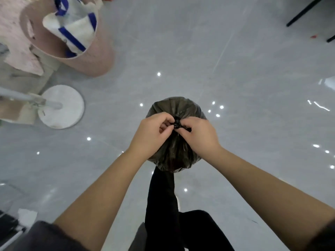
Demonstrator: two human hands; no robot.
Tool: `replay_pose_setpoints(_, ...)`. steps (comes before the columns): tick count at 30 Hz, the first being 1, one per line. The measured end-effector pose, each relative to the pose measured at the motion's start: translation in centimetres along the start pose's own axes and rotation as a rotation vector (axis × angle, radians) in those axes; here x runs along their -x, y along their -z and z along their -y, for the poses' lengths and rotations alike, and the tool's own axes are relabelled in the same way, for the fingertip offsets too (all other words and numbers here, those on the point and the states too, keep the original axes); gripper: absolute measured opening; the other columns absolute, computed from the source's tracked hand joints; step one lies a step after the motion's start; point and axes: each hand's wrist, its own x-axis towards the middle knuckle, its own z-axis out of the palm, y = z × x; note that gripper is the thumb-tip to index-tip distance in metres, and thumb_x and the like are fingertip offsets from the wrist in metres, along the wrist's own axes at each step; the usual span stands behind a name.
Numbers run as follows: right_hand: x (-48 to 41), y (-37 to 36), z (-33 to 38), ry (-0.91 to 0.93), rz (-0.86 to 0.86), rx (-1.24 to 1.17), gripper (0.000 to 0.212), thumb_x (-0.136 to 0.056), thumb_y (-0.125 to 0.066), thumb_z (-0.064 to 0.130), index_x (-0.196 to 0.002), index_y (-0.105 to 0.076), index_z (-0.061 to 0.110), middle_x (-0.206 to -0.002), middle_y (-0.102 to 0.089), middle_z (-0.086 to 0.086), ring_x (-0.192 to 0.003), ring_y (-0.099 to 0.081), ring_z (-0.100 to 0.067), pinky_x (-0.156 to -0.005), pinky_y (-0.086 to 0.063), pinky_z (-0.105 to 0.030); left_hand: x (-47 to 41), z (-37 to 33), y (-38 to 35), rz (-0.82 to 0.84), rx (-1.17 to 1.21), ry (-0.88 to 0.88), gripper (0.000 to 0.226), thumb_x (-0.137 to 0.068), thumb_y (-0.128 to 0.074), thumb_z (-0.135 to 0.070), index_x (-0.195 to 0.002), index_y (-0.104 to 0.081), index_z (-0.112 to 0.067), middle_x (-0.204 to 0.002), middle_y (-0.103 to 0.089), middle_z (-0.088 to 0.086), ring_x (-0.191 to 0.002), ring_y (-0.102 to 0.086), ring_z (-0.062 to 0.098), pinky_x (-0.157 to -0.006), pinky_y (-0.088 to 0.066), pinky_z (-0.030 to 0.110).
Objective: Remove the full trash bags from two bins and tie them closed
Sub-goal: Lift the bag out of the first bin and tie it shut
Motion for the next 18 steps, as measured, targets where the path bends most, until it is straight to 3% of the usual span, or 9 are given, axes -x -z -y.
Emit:
replay_pose_setpoints(7, -13.1, 10.5, -5.8, -0.115, -0.115, -0.032, 0.016, -0.087, -0.061, 0.025, -0.078, -0.069, 0.013, -0.074, -0.060, -0.001, -0.071, -0.056, -0.017, -0.063, -0.046, -0.035, -18.9, -6.8, -1.5, 0.122, -0.058, -0.041, 0.013, -0.083, -0.064, -0.014, -0.093, -0.067, -0.022, -0.079, -0.060, -0.017, -0.073, -0.058, -0.001, -0.069, -0.044, 0.007)
replay_pose_setpoints(18, -34.9, 28.7, -17.6, -0.106, -0.158, -0.054, 0.017, -0.085, -0.063, 0.023, -0.074, -0.068, 0.012, -0.072, -0.053, 0.000, -0.071, -0.052, -0.016, -0.061, -0.044, -0.034, -47.4, -17.8, -6.9, 0.110, -0.039, -0.022, 0.010, -0.083, -0.066, -0.015, -0.092, -0.067, -0.020, -0.081, -0.064, -0.010, -0.075, -0.060, 0.001, -0.072, -0.048, 0.012)
